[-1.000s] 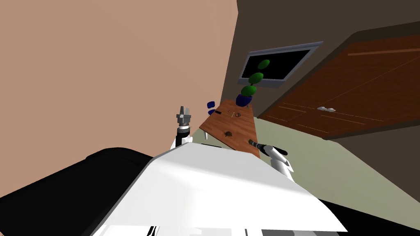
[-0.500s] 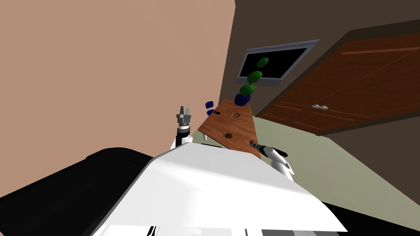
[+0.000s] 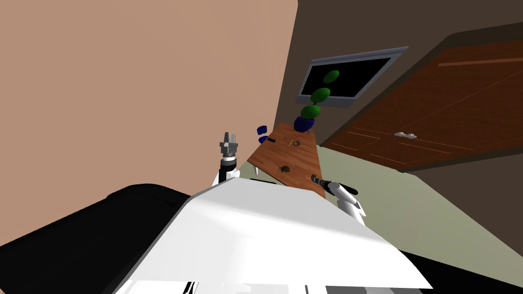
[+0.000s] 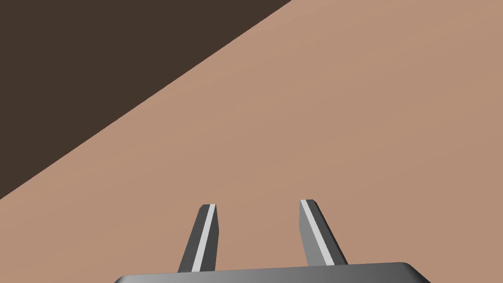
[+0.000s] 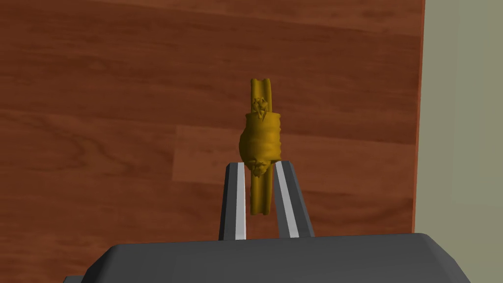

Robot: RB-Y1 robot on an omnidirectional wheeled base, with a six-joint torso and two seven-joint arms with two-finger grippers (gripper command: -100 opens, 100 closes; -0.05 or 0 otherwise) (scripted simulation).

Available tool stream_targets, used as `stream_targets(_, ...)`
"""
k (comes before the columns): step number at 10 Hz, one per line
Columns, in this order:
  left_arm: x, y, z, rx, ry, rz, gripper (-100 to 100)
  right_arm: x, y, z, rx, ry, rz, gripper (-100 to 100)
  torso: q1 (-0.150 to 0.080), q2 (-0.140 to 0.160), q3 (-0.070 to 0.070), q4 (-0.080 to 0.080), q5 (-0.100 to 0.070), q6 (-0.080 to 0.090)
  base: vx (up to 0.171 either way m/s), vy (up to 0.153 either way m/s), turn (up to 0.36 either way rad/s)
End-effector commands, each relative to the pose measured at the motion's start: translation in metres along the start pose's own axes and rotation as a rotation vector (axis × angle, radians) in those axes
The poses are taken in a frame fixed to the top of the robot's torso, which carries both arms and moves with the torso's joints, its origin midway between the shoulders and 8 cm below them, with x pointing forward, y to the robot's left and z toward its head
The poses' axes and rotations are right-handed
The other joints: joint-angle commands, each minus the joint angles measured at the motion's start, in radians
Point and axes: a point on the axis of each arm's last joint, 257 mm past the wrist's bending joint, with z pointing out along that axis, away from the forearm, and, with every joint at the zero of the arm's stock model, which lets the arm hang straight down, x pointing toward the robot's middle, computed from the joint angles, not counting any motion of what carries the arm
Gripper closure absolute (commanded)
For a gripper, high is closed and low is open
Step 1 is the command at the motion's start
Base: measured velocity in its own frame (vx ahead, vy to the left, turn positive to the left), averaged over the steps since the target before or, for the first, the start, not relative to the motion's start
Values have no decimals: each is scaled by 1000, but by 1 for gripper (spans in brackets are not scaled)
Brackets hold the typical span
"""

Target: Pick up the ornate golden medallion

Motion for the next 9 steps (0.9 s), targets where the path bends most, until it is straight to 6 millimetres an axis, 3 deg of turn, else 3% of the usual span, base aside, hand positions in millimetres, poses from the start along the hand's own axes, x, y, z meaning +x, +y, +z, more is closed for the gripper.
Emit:
stream_targets(1, 0, 0, 0, 0, 0, 0, 0, 10, 7, 4, -19, -2, 23, 100, 0, 0, 0, 0, 0, 0, -182, -38, 248)
stream_targets(5, 0, 0, 0, 0, 0, 0, 0, 31, 18, 12, -59, -8, 78, 100, 0, 9, 5, 2, 1, 3, -191, -19, 163)
stream_targets(9, 0, 0, 0, 0, 0, 0, 0, 43, 21, 16, -75, -13, 111, 100, 1, 5, 3, 1, 1, 2, -121, -7, 134)
